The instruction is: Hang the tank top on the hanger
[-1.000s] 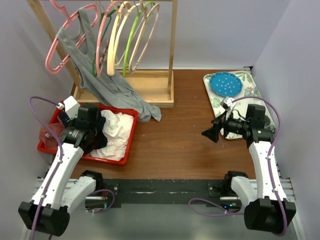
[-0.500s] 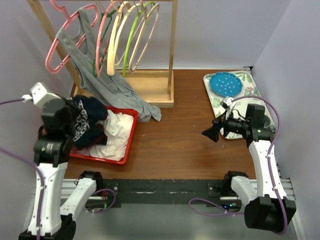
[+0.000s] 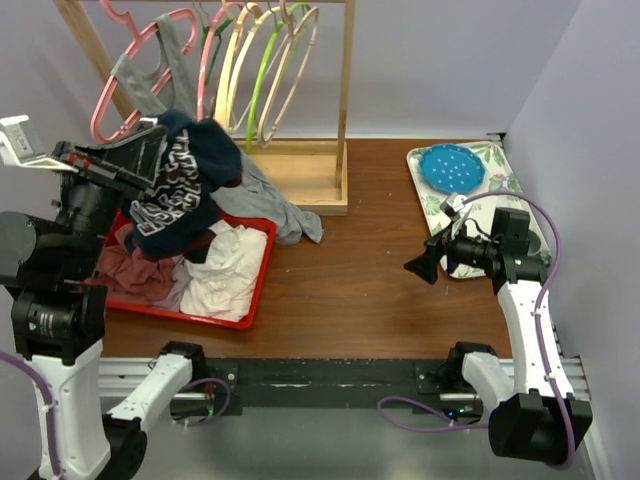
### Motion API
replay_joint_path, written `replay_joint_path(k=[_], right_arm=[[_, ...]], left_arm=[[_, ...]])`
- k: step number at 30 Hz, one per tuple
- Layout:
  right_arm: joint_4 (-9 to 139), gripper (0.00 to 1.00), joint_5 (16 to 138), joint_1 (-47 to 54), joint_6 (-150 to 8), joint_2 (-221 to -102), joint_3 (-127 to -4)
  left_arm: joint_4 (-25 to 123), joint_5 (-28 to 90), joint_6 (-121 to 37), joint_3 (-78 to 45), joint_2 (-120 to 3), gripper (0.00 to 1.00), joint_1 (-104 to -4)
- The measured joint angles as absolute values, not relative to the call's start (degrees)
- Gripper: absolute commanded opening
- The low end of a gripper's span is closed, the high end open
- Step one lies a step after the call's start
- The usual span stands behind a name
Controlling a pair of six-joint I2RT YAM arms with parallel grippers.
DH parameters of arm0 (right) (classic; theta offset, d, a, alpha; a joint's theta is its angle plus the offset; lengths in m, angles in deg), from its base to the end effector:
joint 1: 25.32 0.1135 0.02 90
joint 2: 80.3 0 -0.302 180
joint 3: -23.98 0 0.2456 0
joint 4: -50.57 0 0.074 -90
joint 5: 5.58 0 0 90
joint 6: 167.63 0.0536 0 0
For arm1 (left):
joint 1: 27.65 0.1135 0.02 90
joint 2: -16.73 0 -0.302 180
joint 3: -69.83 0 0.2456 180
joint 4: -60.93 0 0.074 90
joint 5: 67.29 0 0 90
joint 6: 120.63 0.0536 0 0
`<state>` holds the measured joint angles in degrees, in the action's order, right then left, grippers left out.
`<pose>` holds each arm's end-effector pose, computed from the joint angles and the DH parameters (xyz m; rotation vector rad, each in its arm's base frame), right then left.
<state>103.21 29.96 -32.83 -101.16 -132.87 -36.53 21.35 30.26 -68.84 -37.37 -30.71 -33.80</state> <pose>0.1588 0.0231 0.3133 -0.7164 1.9547 0.7820 0.0577 -0.0133 0.5920 -0.2318 1.2350 -0.7532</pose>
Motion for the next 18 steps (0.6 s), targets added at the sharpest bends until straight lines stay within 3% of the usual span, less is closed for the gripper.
replay_joint_path(k=[9,18], right_arm=[[103.28,0.99,30.83,-32.83,-102.43,-132.72,-36.53],[107.23,0.98,32.54,-32.83,-106.06,-130.99,-39.54]], left_arm=[[49.13,56.8,-80.67,-32.17,-37.31,0.0,-42.79],[53.26,57.74,-78.29,-24.69,-42.07,0.0,-64.14]])
